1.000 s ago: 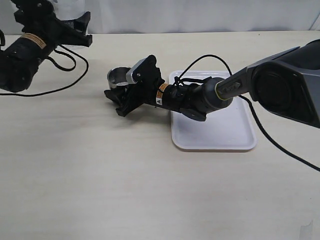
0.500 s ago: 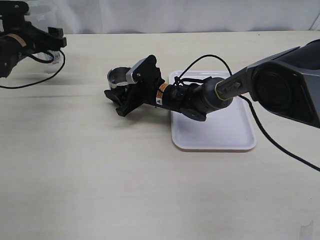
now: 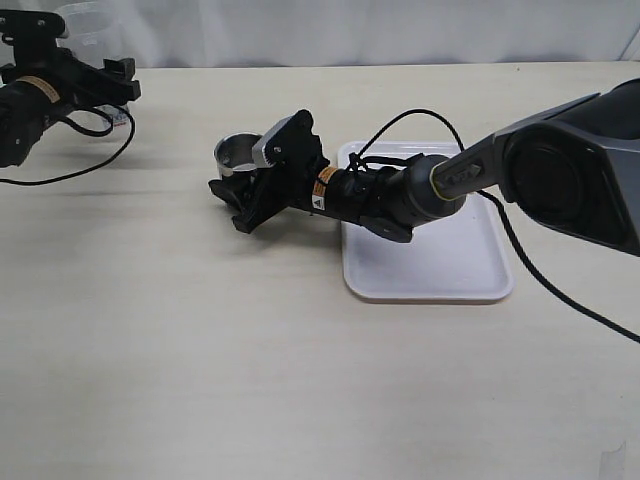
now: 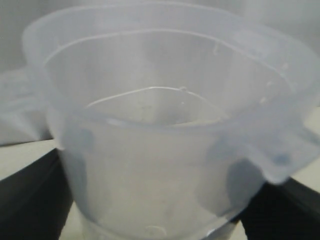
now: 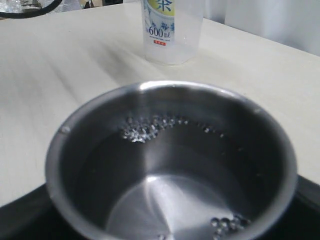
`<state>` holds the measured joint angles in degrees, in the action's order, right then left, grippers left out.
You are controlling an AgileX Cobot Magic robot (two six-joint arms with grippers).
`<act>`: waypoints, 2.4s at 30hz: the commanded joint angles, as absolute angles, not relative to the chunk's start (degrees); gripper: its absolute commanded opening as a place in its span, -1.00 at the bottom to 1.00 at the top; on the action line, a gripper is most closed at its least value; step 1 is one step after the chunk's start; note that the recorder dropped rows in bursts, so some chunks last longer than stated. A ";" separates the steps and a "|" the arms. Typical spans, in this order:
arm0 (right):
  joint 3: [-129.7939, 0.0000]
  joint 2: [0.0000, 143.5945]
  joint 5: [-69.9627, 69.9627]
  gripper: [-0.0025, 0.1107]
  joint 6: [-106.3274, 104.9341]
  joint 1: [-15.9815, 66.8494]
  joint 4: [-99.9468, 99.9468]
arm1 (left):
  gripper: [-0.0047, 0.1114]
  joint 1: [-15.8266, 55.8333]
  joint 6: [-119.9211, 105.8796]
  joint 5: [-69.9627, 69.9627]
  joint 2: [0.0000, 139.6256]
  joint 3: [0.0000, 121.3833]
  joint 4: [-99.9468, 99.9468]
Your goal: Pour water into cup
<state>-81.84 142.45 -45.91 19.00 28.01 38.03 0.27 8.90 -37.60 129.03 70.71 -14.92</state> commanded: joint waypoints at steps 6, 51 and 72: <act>-81.87 142.09 -46.21 -0.40 18.68 27.97 38.18 | 0.73 0.35 9.27 -37.49 128.85 70.78 -14.94; -81.87 142.09 -46.21 -0.40 18.68 27.97 38.18 | 0.80 0.35 14.90 -6.30 49.88 30.00 -17.96; -81.87 142.09 -46.21 -0.40 18.68 27.97 38.18 | 0.80 0.35 14.90 20.65 22.39 30.00 -17.74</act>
